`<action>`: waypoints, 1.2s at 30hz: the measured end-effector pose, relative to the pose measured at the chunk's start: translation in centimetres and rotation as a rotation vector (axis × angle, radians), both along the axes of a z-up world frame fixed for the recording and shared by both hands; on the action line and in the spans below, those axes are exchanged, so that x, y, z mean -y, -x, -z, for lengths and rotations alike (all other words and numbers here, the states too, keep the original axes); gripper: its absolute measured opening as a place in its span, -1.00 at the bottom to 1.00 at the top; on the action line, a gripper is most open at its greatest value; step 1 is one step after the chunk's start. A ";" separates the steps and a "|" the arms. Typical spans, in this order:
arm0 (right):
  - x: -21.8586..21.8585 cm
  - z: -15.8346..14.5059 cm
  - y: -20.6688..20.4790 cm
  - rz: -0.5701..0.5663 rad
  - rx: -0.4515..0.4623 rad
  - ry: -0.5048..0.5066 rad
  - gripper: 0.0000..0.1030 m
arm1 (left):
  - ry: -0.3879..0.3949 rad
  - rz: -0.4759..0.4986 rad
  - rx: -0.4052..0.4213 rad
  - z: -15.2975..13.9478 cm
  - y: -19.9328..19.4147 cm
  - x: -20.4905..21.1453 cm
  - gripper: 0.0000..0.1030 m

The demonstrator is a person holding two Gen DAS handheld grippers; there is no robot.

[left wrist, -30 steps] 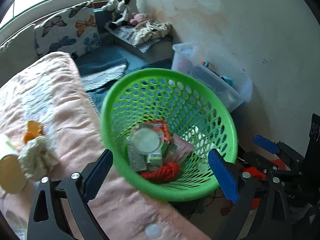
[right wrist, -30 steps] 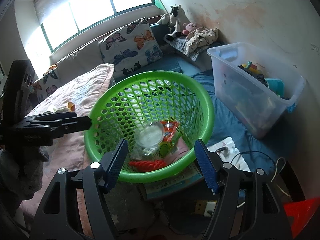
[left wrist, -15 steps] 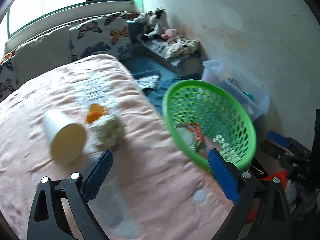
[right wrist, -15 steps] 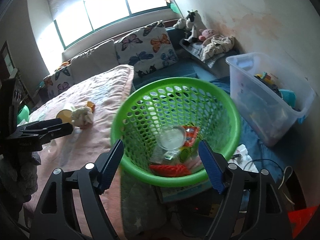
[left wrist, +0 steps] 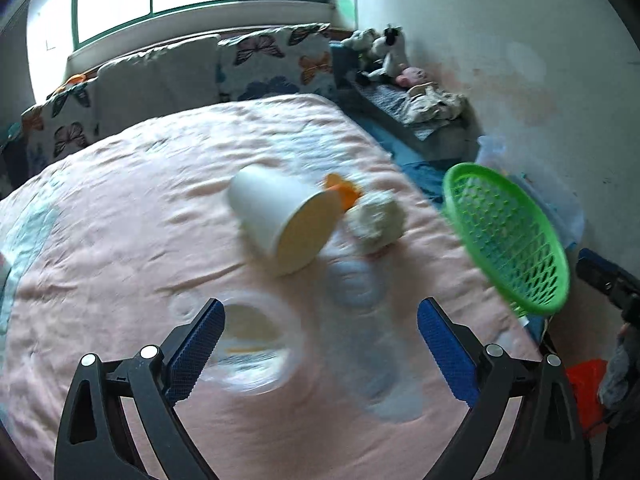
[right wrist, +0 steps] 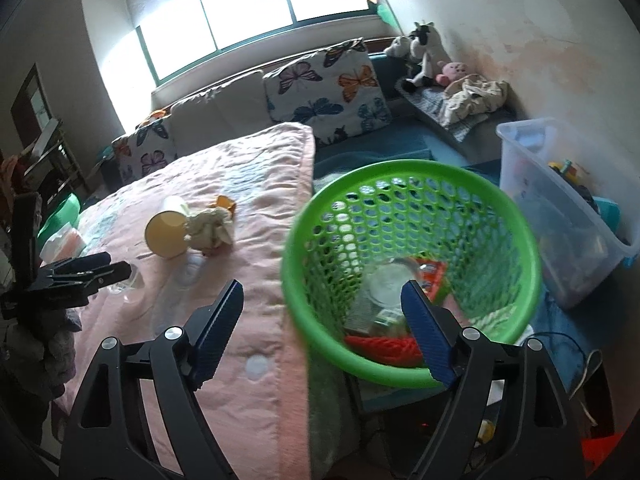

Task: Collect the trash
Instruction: 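Move both tools back over the bed toward the clear plastic lid, then grasp the clear plastic lid with the left tool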

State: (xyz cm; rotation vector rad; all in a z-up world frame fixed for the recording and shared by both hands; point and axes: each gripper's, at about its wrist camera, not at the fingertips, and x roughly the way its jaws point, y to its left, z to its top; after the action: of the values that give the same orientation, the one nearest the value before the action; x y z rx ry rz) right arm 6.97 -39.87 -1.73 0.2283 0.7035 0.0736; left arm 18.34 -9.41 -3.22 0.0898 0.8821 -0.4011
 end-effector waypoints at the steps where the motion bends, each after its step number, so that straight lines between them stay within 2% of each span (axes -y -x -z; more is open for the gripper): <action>1: -0.5 0.0 -0.2 -0.011 -0.001 0.001 0.57 | -0.005 -0.007 -0.007 0.3 -0.1 -0.4 0.82; 4: -1.5 0.0 -0.6 -0.030 -0.006 0.005 0.57 | 0.002 -0.017 -0.046 1.6 -0.7 -1.6 0.82; 11: -3.7 0.2 -1.8 -0.070 -0.021 0.015 0.57 | -0.003 -0.037 -0.072 3.0 -1.5 -3.0 0.82; 16: -4.8 0.2 -2.4 -0.093 -0.024 0.017 0.57 | 0.024 -0.039 -0.067 2.7 -1.4 -3.4 0.82; 28: -6.0 0.3 -3.2 -0.125 -0.033 0.019 0.57 | -0.027 -0.004 -0.066 3.2 -1.3 -3.0 0.82; 36: -7.1 0.7 -4.1 -0.160 -0.051 0.015 0.57 | -0.031 0.002 -0.056 3.5 -1.4 -3.0 0.80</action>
State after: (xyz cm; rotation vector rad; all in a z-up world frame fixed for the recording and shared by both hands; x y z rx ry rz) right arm 11.05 -32.79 -2.40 0.1596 0.7725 0.2157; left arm 19.77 -6.38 -6.74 0.1085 0.9433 -0.3930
